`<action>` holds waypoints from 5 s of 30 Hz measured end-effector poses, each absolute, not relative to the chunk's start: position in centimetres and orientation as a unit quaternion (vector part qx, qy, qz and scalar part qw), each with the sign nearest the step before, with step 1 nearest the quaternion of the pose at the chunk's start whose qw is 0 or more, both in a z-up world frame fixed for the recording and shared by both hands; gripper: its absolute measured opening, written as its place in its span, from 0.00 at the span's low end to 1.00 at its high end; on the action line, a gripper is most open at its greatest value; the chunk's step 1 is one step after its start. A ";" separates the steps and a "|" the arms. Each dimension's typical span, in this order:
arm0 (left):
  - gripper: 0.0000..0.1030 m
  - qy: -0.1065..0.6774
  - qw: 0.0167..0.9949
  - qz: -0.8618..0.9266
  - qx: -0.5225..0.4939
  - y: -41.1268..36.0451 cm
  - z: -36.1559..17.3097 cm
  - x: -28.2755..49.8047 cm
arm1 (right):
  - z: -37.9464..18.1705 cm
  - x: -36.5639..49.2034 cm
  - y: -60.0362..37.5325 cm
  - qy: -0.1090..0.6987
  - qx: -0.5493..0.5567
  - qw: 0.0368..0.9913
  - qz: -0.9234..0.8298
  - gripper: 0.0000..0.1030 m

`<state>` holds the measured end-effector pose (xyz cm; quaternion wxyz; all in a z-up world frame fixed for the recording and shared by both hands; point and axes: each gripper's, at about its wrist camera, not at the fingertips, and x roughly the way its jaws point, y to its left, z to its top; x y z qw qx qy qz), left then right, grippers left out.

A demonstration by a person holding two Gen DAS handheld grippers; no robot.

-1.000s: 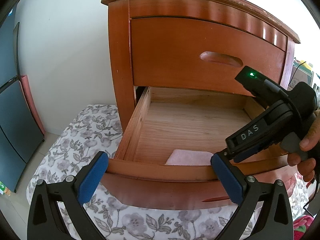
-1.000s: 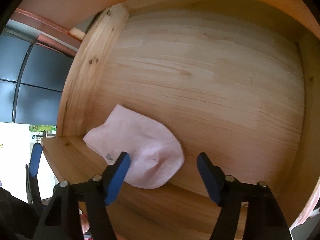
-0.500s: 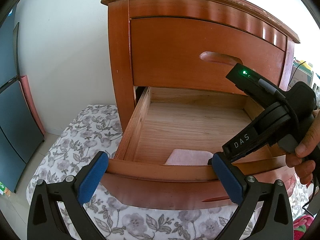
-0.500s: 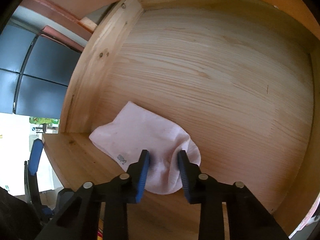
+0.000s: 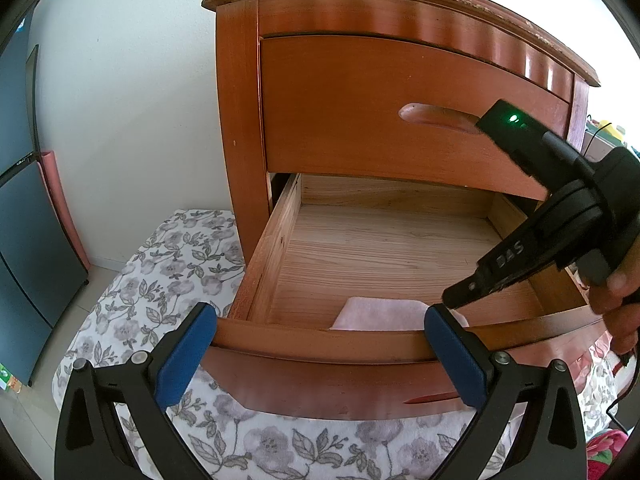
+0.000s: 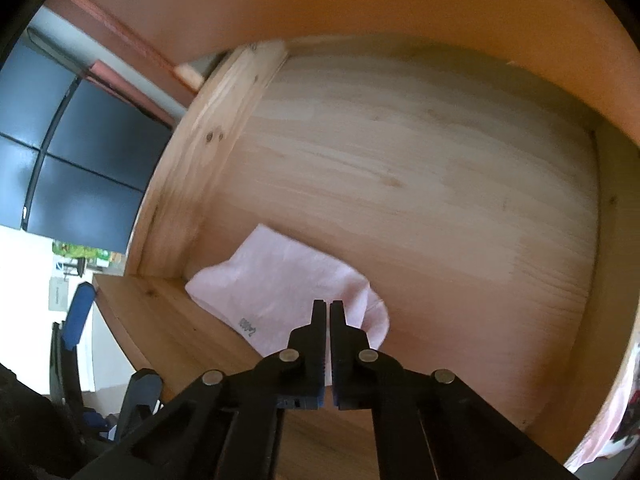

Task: Take underwear out of drawer
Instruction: 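Grasp the small pink sock and lift it with the right gripper, then carry the pink sock over the bed with the right gripper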

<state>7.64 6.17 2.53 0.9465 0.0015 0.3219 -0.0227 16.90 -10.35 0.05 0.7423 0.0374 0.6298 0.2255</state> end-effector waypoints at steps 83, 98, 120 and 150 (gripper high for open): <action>1.00 0.319 0.947 -0.018 0.002 6.1 2.6 8.0 | 11.9 9.9 -16.7 0.528 0.105 0.821 0.188 0.09; 1.00 0.319 0.948 -0.015 0.002 6.1 2.4 7.9 | 19.3 6.5 -22.8 0.422 0.187 0.870 0.173 0.09; 1.00 0.319 0.948 -0.014 0.003 6.1 2.5 7.9 | 23.8 -2.8 -35.9 0.334 0.223 0.913 0.071 0.09; 1.00 0.318 0.948 -0.020 0.003 6.3 2.5 7.7 | 3.7 -2.6 -40.9 0.488 0.228 0.842 0.004 0.12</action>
